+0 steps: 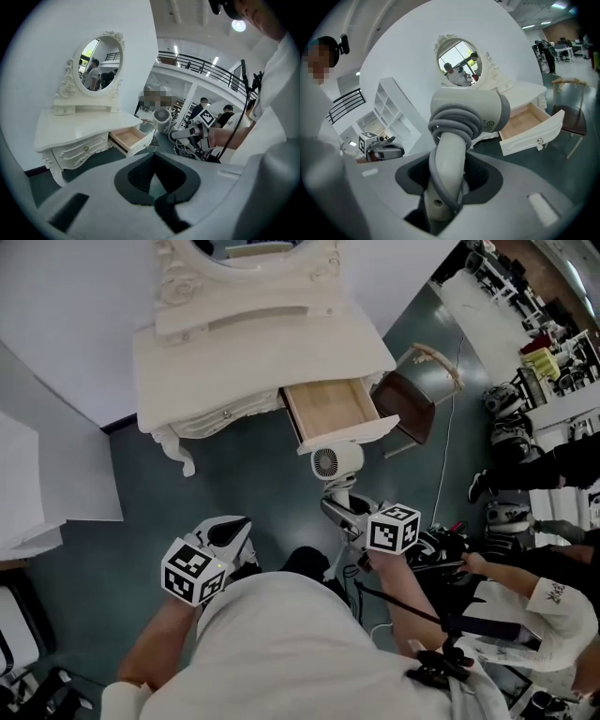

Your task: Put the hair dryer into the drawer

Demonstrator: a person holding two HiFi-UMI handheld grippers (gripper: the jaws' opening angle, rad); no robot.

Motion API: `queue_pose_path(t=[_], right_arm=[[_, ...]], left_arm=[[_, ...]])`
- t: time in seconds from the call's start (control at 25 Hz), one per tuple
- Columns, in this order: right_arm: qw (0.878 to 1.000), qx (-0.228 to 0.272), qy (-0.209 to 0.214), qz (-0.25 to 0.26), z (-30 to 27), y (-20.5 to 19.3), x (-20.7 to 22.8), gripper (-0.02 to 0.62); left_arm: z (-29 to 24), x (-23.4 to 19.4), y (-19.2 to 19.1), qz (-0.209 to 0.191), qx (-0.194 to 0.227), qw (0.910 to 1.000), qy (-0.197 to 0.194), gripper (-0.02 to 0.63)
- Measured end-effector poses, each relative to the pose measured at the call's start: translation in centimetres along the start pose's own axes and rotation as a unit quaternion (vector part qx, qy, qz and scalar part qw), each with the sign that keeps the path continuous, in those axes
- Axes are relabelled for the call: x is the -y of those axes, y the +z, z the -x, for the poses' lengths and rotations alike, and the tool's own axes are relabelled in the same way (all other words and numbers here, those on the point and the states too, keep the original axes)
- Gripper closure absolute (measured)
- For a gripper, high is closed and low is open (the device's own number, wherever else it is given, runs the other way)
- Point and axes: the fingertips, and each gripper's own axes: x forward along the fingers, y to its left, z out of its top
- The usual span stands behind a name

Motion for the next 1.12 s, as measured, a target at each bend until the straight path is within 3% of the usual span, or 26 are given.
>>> queue_pose_path(t=[0.4,0.68,1.12], right_arm=[[0.994,0.017,-0.075,-0.080,-5.3,4.9,6.1,0.430],[0.985,0.004,-0.104,-0.135,-9.3,7.3,13.6,0.430],[0.960,-0.060,-0.175,-0.208,-14.9,10.6,26.9,0.431]], left_arm=[[-1.2,-4.8,2.9,-0.001,0.001,0.9997,-0.025,0.603],[-3.2,-9.1,6.0,0.011,0.009,0.9998,0.012,0.603],[-9.0,-14.0,14.5,0.008,0.008,0.9990,0.043,0.603]])
